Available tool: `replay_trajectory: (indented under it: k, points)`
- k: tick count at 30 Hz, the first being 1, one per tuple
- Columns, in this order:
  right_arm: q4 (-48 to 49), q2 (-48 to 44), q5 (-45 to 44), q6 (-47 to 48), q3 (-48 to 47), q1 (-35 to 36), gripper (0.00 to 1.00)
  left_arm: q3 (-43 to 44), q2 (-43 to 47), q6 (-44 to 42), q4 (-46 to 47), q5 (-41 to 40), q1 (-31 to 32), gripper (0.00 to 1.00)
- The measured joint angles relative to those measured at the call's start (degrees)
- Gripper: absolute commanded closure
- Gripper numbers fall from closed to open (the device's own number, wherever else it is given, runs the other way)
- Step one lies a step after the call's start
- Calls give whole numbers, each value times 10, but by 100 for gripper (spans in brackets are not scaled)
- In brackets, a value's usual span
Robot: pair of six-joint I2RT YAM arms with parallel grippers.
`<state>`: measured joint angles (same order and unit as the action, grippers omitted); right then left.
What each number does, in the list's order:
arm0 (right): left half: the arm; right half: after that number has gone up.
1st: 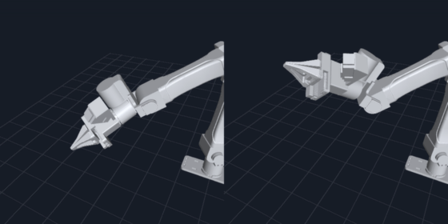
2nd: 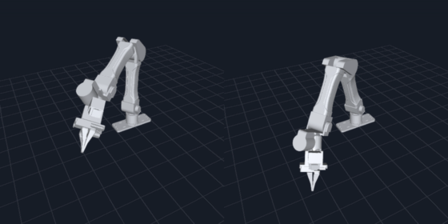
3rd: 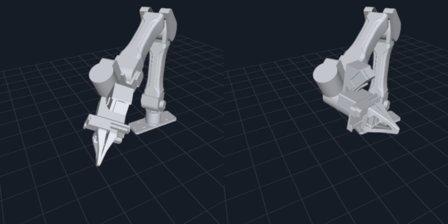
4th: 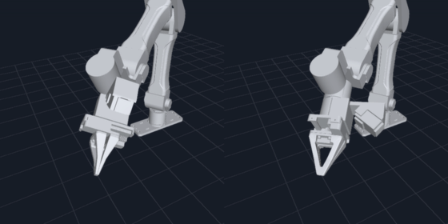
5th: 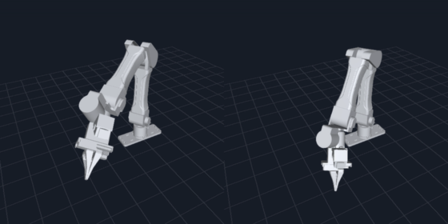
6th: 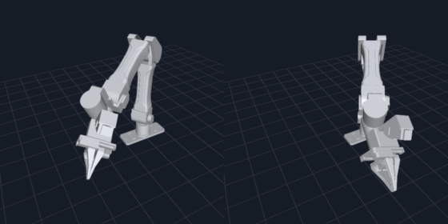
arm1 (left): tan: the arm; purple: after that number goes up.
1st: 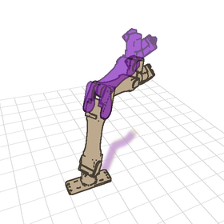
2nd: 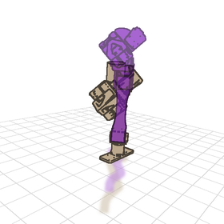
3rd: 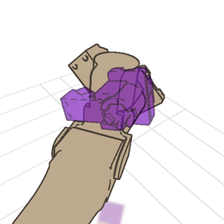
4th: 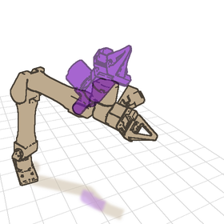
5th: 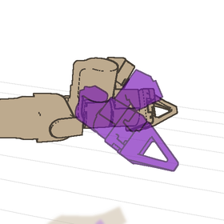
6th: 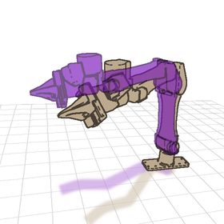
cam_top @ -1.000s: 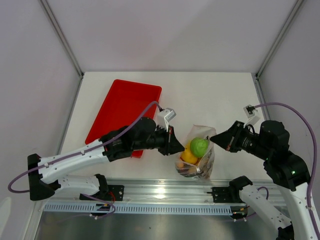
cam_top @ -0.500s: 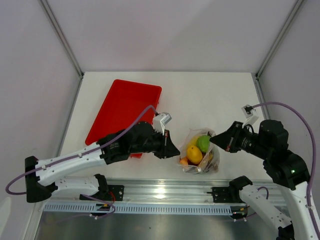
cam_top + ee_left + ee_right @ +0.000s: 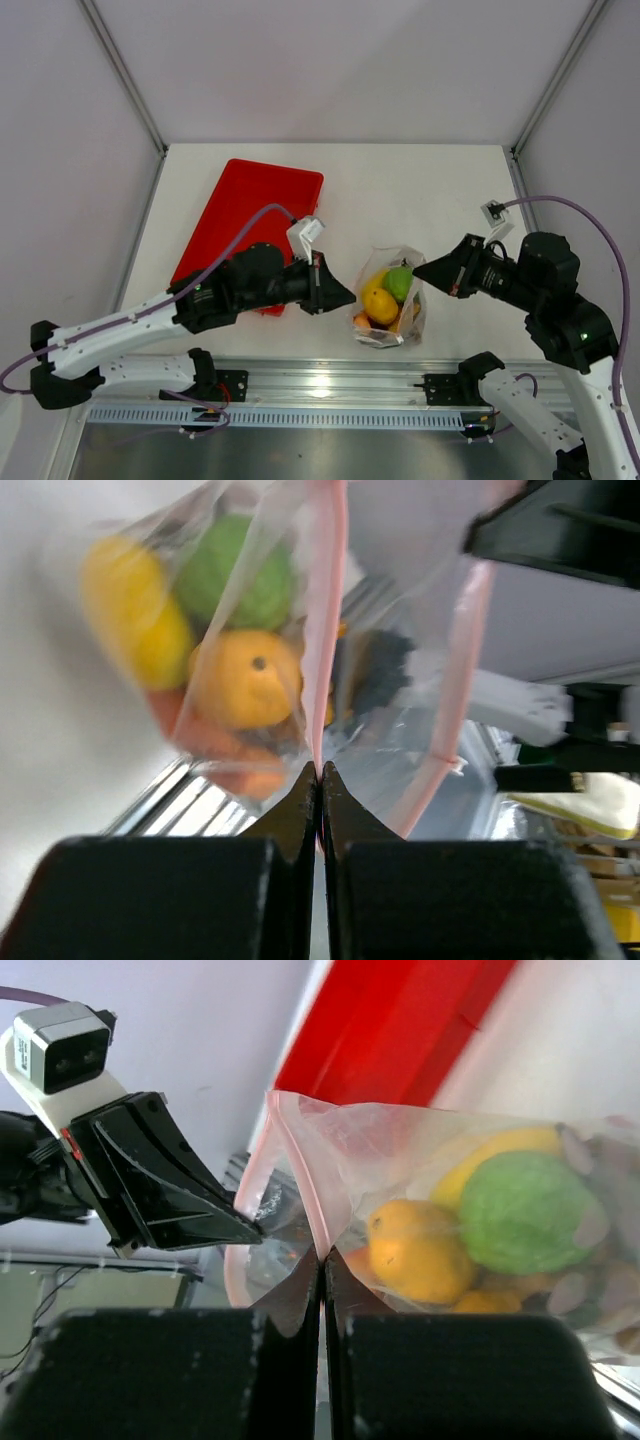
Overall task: Place the food in the zip-top bag and seal the zipper
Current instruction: Adjust the zipper food storage bag at the center of the board.
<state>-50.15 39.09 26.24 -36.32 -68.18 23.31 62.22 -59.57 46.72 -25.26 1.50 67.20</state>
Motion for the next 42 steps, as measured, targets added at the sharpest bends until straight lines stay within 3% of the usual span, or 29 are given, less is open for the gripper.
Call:
replay_trajectory:
  k: [6,11,21,31,33,36,39,42]
  points:
    - [67,-14,44,-27,65,6,100,-70,76,54,61,-37,15,99]
    - [100,27,43,-43,127,37,100,-81,23,68,39,-59,8,99]
    - [128,37,-12,-65,58,148,100,-49,46,59,32,-64,19,100]
    - [135,87,-29,-46,61,164,100,-44,51,97,-7,-132,32,99]
    - [137,96,-29,-36,61,168,95,-44,59,121,-27,-165,49,100]
    - [137,96,-28,-16,61,170,70,-44,75,157,-47,-200,66,99]
    - [130,97,-29,10,58,173,36,-44,82,186,-59,-225,70,99]
    - [110,85,-31,40,58,176,26,-44,75,202,-66,-239,70,99]
